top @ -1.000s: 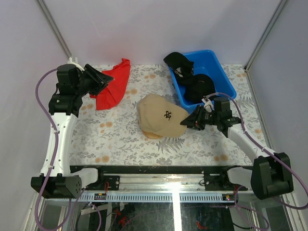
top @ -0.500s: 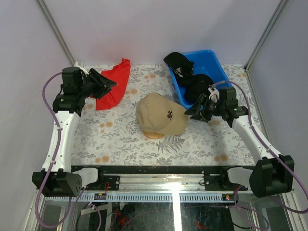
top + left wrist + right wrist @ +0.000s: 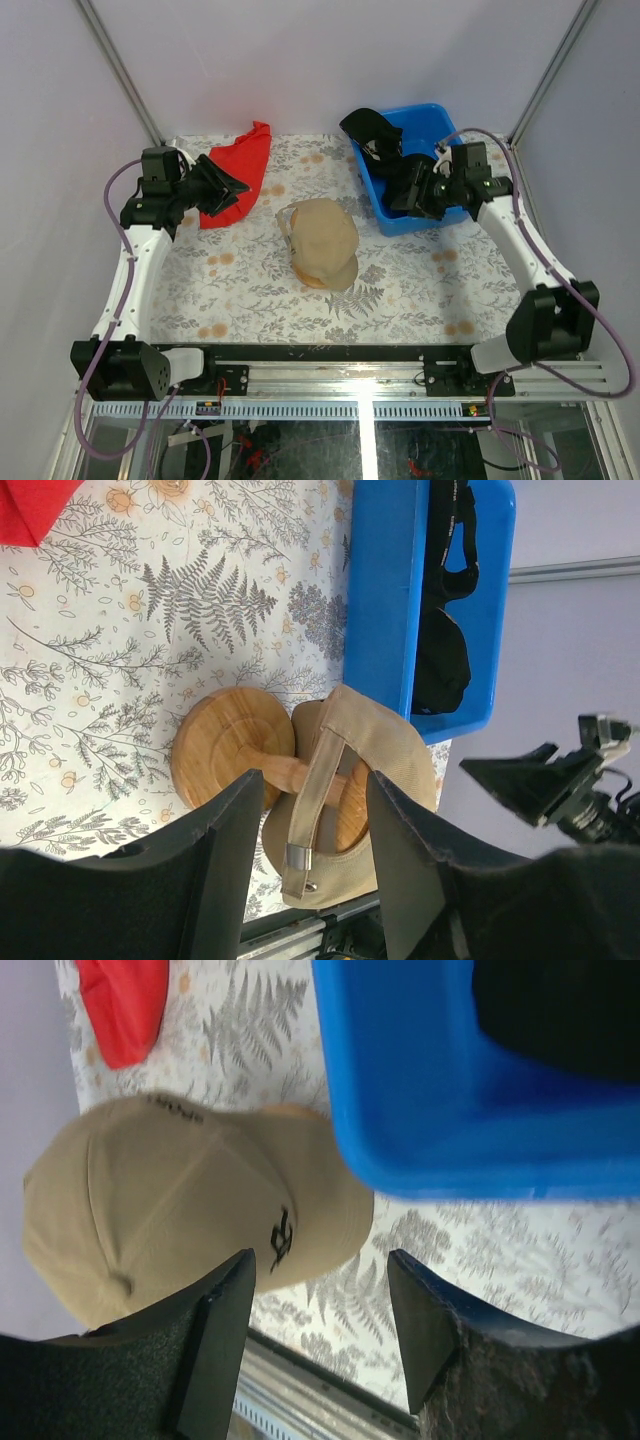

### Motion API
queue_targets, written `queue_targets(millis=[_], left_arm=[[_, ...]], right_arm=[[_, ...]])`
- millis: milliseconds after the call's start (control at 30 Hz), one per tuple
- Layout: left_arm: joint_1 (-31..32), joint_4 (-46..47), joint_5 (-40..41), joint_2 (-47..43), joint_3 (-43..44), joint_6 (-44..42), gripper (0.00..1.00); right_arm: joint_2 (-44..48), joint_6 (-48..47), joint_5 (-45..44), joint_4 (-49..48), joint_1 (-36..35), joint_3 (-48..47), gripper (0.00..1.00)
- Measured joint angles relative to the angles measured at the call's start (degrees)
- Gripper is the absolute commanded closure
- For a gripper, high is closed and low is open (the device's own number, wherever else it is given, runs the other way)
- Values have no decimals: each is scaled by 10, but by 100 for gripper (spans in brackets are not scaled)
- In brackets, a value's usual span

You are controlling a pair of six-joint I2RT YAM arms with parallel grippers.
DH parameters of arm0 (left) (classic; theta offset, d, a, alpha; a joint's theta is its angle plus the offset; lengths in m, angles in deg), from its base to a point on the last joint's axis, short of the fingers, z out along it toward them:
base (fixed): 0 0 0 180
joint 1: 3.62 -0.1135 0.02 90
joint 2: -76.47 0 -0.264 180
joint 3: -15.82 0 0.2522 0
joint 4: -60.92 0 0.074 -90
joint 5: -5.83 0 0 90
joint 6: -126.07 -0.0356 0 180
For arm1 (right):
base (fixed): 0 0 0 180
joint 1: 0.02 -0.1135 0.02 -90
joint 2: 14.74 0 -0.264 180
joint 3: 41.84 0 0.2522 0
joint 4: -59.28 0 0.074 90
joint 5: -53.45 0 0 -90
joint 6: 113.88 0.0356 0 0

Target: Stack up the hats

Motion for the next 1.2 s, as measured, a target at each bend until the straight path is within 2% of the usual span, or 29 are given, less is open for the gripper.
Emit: queue_targets(millis=[167, 367, 633, 867, 1100, 1167, 1200], left_arm=[[0, 0, 0, -3, -2, -4, 55], [0, -1, 0, -5, -1, -11, 55], [0, -7, 0, -7, 2, -16, 55], [0, -14, 1, -7, 12, -17, 55], [0, -16, 2, -7, 13, -17, 55], [0, -17, 2, -8, 13, -17, 55], [0, -17, 2, -8, 14, -17, 55]], right_arm=[[-101, -17, -64, 16, 0, -120, 33], [-195, -29, -181, 44, 0, -248, 22], [-283, -39, -281, 100, 1, -307, 17], [-315, -42, -296, 118, 1, -312, 16], [-328, -46, -307, 112, 2, -313, 30], [-337, -47, -308, 110, 2, -313, 38], [-342, -47, -309, 109, 2, -313, 46]])
